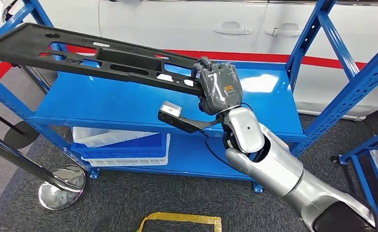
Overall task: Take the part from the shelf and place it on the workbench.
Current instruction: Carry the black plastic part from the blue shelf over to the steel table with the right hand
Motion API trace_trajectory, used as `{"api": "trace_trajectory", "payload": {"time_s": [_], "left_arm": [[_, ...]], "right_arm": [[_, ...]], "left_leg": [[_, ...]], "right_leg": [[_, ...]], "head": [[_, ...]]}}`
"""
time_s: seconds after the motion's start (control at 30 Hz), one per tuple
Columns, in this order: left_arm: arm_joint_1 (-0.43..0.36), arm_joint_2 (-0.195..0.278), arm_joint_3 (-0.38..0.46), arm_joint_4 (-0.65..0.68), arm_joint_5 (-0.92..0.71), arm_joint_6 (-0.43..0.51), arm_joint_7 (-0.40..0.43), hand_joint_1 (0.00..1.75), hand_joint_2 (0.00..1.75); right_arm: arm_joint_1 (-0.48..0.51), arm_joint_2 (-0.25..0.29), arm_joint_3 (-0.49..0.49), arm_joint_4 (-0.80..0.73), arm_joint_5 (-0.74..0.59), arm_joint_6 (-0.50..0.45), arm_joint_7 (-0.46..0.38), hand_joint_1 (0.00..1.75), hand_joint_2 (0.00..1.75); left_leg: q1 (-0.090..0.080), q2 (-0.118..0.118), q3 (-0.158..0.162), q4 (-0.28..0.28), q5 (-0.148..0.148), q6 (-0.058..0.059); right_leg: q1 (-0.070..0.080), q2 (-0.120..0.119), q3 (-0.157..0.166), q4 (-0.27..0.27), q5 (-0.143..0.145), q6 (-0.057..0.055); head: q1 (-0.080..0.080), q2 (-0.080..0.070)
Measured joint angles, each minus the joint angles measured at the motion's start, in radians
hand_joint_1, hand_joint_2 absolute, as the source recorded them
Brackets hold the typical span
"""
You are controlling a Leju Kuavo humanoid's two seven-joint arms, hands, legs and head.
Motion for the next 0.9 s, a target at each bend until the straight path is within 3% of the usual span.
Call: {"api": "trace_trajectory", "payload": {"time_s": [0.03, 0.1, 0.17, 0.2, 0.3, 0.37, 0.43, 0.47, 0.5, 0.53, 0.6, 0.67, 0.7, 0.73, 0.8, 0.83, 0.9], "left_arm": [[0.0, -0.001, 0.0, 0.0, 0.0, 0.0, 0.0, 0.0, 1.75], [0.001, -0.001, 0.0, 0.0, 0.0, 0.0, 0.001, 0.0, 1.75], [0.001, -0.001, 0.0, 0.0, 0.0, 0.0, 0.002, 0.0, 1.75], [0.001, -0.001, 0.0, 0.0, 0.0, 0.0, 0.002, 0.0, 1.75], [0.004, -0.001, 0.0, 0.0, 0.0, 0.0, 0.002, 0.0, 1.75], [0.004, -0.002, 0.0, 0.0, 0.0, 0.0, 0.001, 0.0, 1.75], [0.004, -0.002, -0.001, 0.0, 0.0, 0.0, 0.0, 0.0, 1.75], [0.004, -0.002, -0.001, 0.0, 0.0, 0.0, 0.0, 0.0, 1.75], [0.004, -0.001, -0.001, 0.0, 0.0, 0.0, 0.0, 0.0, 1.75], [0.003, -0.002, -0.001, 0.0, 0.0, 0.0, 0.0, 0.0, 1.75], [0.002, -0.001, -0.001, 0.0, 0.0, -0.001, 0.0, 0.0, 1.75], [0.0, 0.003, -0.001, 0.0, 0.0, 0.0, -0.001, 0.0, 1.75], [-0.002, 0.005, -0.001, 0.0, 0.0, 0.0, -0.002, 0.0, 1.75], [-0.003, 0.007, -0.001, 0.0, 0.0, 0.0, -0.002, 0.0, 1.75], [-0.003, 0.01, -0.001, 0.0, 0.0, 0.0, -0.002, 0.0, 1.75], [-0.002, 0.011, -0.001, 0.0, 0.001, 0.0, -0.001, 0.0, 1.75], [-0.002, 0.011, -0.001, 0.0, 0.001, 0.0, 0.0, 0.0, 1.75]], "right_arm": [[0.0, -0.001, 0.0, 0.0, -0.004, 0.0, 0.0, 1.75, 1.75], [0.0, -0.002, 0.0, 0.0, -0.009, -0.002, 0.001, 1.75, 1.75], [0.0, -0.002, -0.001, -0.003, -0.01, -0.004, 0.001, 1.75, 1.75], [0.001, -0.002, -0.002, -0.004, -0.011, -0.004, 0.002, 1.75, 1.75], [0.0, -0.004, -0.004, -0.005, -0.012, -0.005, 0.002, 1.75, 1.75], [-0.001, -0.004, -0.004, -0.005, -0.014, -0.004, 0.002, 1.75, 1.75], [-0.001, -0.004, -0.004, -0.006, -0.014, -0.004, 0.002, 1.75, 1.75], [-0.001, -0.004, -0.004, -0.006, -0.015, -0.004, 0.002, 1.75, 1.75], [-0.001, -0.004, -0.004, -0.005, -0.015, -0.004, 0.002, 1.75, 1.75], [-0.001, -0.005, -0.004, -0.005, -0.016, -0.004, 0.002, 1.75, 1.75], [-0.003, -0.006, -0.005, -0.006, -0.016, 0.0, 0.003, 1.75, 1.75], [-0.011, -0.01, -0.006, -0.01, -0.015, 0.008, 0.006, 1.75, 1.75], [-0.015, -0.012, -0.007, -0.012, -0.015, 0.015, 0.008, 1.75, 1.75], [-0.019, -0.015, -0.008, -0.014, -0.014, 0.021, 0.009, 1.75, 1.75], [-0.024, -0.021, -0.008, -0.017, -0.014, 0.03, 0.01, 1.75, 1.75], [-0.027, -0.025, -0.009, -0.019, -0.014, 0.033, 0.011, 1.75, 1.75], [-0.032, -0.033, -0.01, -0.02, -0.014, 0.037, 0.012, 1.75, 1.75]], "left_leg": [[0.002, 0.0, -0.018, 0.009, 0.007, -0.003], [0.006, 0.0, -0.055, 0.034, 0.016, -0.014], [0.006, -0.001, -0.085, 0.063, 0.023, -0.025], [0.005, -0.003, -0.094, 0.071, 0.028, -0.03], [0.006, -0.005, -0.109, 0.081, 0.034, -0.044], [0.01, -0.004, -0.134, 0.138, -0.029, -0.055], [0.012, -0.004, -0.167, 0.26, -0.124, -0.064], [0.012, -0.004, -0.177, 0.319, -0.15, -0.066], [0.012, -0.004, -0.176, 0.354, -0.153, -0.064], [0.01, -0.005, -0.158, 0.358, -0.136, -0.058], [0.001, -0.005, -0.071, 0.265, -0.094, -0.032], [-0.012, -0.005, 0.032, 0.123, -0.101, -0.001], [-0.018, -0.005, 0.06, 0.077, -0.109, 0.008], [-0.023, -0.005, 0.069, 0.052, -0.111, 0.012], [-0.026, -0.003, 0.067, 0.023, -0.079, 0.016], [-0.024, -0.001, 0.066, 0.005, -0.059, 0.017], [-0.017, 0.004, 0.056, -0.021, -0.024, 0.014]], "right_leg": [[-0.002, 0.0, 0.017, 0.003, 0.02, 0.003], [-0.007, 0.0, 0.093, -0.084, 0.059, 0.01], [-0.005, 0.003, 0.163, -0.19, 0.05, 0.005], [-0.003, 0.004, 0.175, -0.215, 0.037, -0.001], [-0.002, 0.004, 0.16, -0.215, 0.052, -0.029], [-0.004, 0.001, 0.14, -0.216, 0.072, -0.045], [-0.001, 0.001, 0.114, -0.216, 0.093, -0.052], [0.002, 0.001, 0.1, -0.216, 0.104, -0.053], [0.005, 0.001, 0.086, -0.215, 0.114, -0.054], [0.009, 0.001, 0.073, -0.215, 0.125, -0.055], [0.017, 0.002, 0.05, -0.215, 0.145, -0.057], [0.018, 0.0, 0.038, -0.218, 0.163, -0.054], [0.013, -0.002, 0.038, -0.222, 0.171, -0.05], [0.008, -0.003, 0.037, -0.228, 0.181, -0.044], [0.002, -0.003, 0.037, -0.245, 0.195, -0.034], [0.003, -0.002, 0.035, -0.244, 0.184, -0.029], [0.006, 0.0, 0.021, -0.187, 0.107, -0.021]], "head": [[0.0, 0.0], [0.0, 0.0], [-0.001, 0.0], [-0.001, 0.0], [0.0, 0.0], [-0.004, 0.0], [-0.009, 0.0], [-0.009, 0.0], [-0.009, 0.0], [-0.009, 0.0], [-0.009, 0.0], [-0.007, 0.0], [-0.006, 0.0], [-0.006, 0.0], [-0.008, 0.0], [-0.008, 0.0], [-0.006, 0.0]]}}
